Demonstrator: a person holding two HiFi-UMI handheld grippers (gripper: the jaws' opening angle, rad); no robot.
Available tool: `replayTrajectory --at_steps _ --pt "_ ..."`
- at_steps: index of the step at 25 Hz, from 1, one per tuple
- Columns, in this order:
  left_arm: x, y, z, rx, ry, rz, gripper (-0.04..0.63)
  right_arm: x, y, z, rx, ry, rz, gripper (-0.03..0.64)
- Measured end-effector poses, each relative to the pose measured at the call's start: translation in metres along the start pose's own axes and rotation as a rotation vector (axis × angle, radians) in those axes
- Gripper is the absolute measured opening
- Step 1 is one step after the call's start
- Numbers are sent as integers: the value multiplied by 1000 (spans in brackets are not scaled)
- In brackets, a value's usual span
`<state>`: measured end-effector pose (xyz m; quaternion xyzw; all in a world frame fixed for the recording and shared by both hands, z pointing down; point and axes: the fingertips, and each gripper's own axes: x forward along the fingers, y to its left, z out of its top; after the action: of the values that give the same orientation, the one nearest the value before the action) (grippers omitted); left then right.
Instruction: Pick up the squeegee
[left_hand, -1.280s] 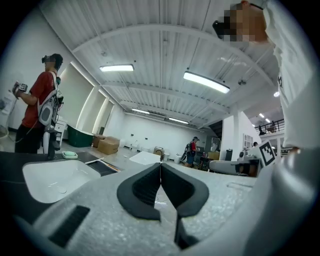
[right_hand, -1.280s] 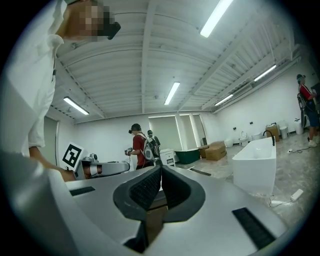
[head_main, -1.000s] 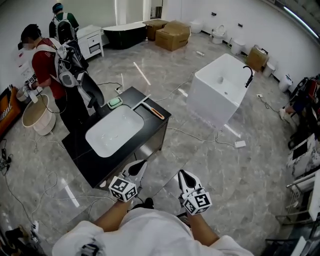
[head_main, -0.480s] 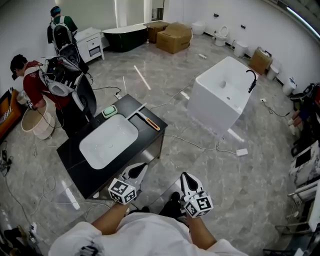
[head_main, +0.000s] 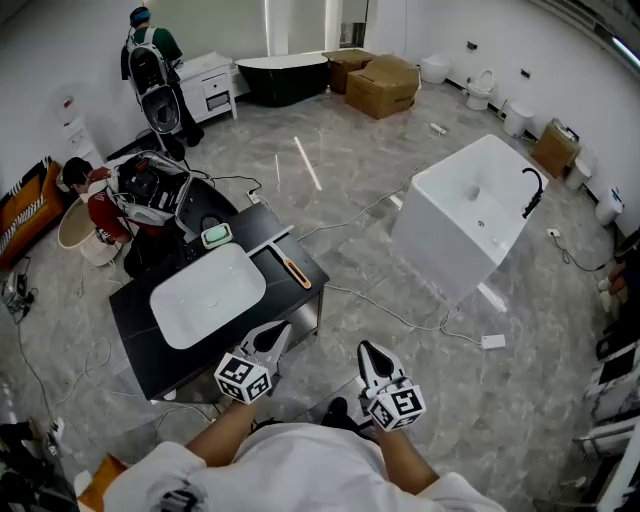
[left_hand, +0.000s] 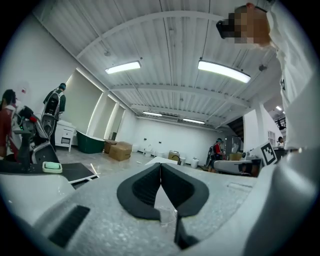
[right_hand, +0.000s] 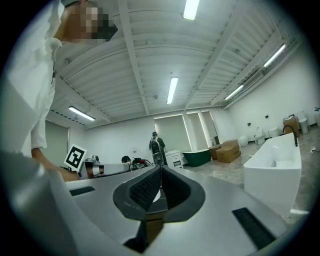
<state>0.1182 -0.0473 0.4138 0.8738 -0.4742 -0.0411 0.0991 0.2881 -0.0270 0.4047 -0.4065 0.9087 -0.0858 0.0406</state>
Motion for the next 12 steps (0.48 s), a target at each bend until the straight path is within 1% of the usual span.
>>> replayTrajectory --at_steps 6,9,12 --pt "36 -4 13 8 -28 102 17 21 -50 17 4 14 92 15" --pt "47 1 14 18 -41 154 17 34 -68 20 5 13 132 15" --pt "54 11 12 22 -47 203 17 48 -86 18 16 14 152 15"
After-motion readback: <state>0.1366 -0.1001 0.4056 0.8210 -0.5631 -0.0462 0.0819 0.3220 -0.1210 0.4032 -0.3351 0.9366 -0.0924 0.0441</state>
